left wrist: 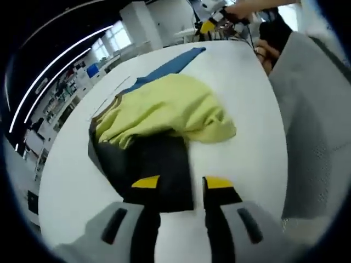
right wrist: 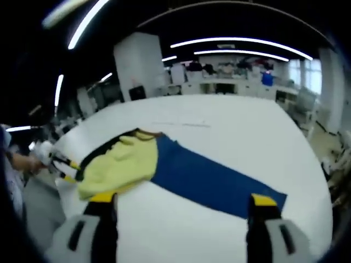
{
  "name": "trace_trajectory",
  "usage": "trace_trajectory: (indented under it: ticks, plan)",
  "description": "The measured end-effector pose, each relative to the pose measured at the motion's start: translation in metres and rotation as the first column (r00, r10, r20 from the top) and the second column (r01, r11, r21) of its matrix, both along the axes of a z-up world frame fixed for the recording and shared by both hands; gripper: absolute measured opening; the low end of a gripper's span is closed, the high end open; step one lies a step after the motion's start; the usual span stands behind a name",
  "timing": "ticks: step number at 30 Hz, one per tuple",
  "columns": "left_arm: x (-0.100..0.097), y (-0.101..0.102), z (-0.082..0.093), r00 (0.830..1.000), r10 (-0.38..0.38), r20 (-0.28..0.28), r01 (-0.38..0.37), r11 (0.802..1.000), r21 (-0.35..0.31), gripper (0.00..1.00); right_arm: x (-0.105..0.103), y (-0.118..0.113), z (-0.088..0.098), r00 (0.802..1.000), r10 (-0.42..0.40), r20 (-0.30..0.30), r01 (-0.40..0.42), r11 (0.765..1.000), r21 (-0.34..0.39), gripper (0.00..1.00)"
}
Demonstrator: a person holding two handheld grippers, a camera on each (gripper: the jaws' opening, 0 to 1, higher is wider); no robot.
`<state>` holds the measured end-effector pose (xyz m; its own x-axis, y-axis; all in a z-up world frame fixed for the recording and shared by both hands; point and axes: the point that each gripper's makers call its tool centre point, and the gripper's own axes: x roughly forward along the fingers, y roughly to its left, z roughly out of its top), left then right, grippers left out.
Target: Fold the garment on the visible template until the final outline fits inside the template.
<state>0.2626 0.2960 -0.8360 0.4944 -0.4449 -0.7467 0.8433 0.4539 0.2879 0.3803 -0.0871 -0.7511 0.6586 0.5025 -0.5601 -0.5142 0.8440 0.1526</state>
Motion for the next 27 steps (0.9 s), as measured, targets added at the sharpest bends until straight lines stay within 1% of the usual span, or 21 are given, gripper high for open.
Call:
trace_trajectory:
  ticks: [4,5,6,8,9,10,11,12,14,17,18,20,21,24,25,27]
  plan:
    - [0.001,0.004,-0.007,1.000,0.010,-0.014,-0.010,1.000,0.019,0.23,-0.007,-0.003,0.001,1.000,-0.020,-0.004,0.020,1.000,0.013,0.99]
    - [0.002,0.002,-0.005,1.000,0.016,-0.010,-0.016,1.000,-0.005,0.21,-0.007,-0.004,0.001,1.000,-0.022,-0.004,0.022,1.000,0.015,0.99]
    - [0.004,0.007,-0.006,0.999,0.030,-0.012,-0.029,0.999,0.012,0.19,-0.008,-0.004,0.000,1.000,-0.023,-0.007,0.023,1.000,0.014,0.99]
    - [0.007,0.009,-0.005,0.999,0.033,0.009,-0.033,0.999,0.023,0.17,-0.009,-0.004,-0.001,1.000,-0.025,-0.009,0.026,1.000,0.015,0.99]
    - [0.010,0.012,-0.004,0.999,0.053,0.012,-0.053,0.998,0.026,0.16,-0.010,-0.003,-0.002,1.000,-0.026,-0.011,0.026,1.000,0.016,0.99]
    - [0.009,0.012,-0.004,0.999,0.054,0.007,-0.054,0.998,0.020,0.14,-0.011,-0.003,-0.002,1.000,-0.027,-0.014,0.027,0.999,0.019,0.99]
    - [0.009,0.013,-0.003,0.997,0.071,-0.003,-0.071,0.997,0.012,0.12,-0.010,-0.002,-0.004,0.999,-0.030,-0.016,0.030,0.999,0.024,0.99]
    - [0.009,0.014,-0.004,0.997,0.074,-0.006,-0.073,0.997,0.018,0.08,-0.010,-0.002,-0.005,0.999,-0.030,-0.017,0.031,0.999,0.024,0.99]
    - [0.007,0.016,-0.002,0.998,0.063,-0.009,-0.063,0.998,0.018,0.00,-0.012,0.001,-0.006,0.999,-0.025,-0.021,0.026,0.999,0.019,0.99]
    - [0.010,0.021,0.016,0.997,0.075,0.020,-0.075,0.997,-0.006,0.00,-0.013,-0.001,-0.012,0.999,-0.016,-0.029,0.016,1.000,0.009,0.99]
    - [0.011,0.022,0.018,0.997,0.076,0.024,-0.076,0.997,-0.005,0.00,-0.014,-0.001,-0.012,0.999,-0.015,-0.030,0.016,1.000,0.012,0.99]
    - [0.017,0.029,0.028,0.996,0.075,0.047,-0.075,0.997,0.005,0.00,-0.013,-0.001,-0.013,0.999,-0.021,-0.031,0.022,0.999,0.024,0.99]
    - [0.021,0.032,0.037,0.995,0.078,0.059,-0.078,0.997,0.003,0.00,-0.013,0.000,-0.012,0.999,-0.023,-0.031,0.024,0.999,0.027,0.99]
    - [0.036,0.040,0.052,0.992,0.082,0.098,-0.084,0.996,0.018,0.00,-0.013,0.003,-0.012,0.999,-0.025,-0.031,0.026,0.999,0.034,0.99]
    - [0.044,0.041,0.059,0.990,0.076,0.122,-0.079,0.997,0.023,0.00,-0.014,0.004,-0.012,0.999,-0.025,-0.032,0.026,0.999,0.034,0.99]
    - [0.056,0.043,0.065,0.987,0.081,0.137,-0.084,0.996,0.020,0.00,-0.014,0.005,-0.011,0.999,-0.023,-0.028,0.024,0.999,0.036,0.99]
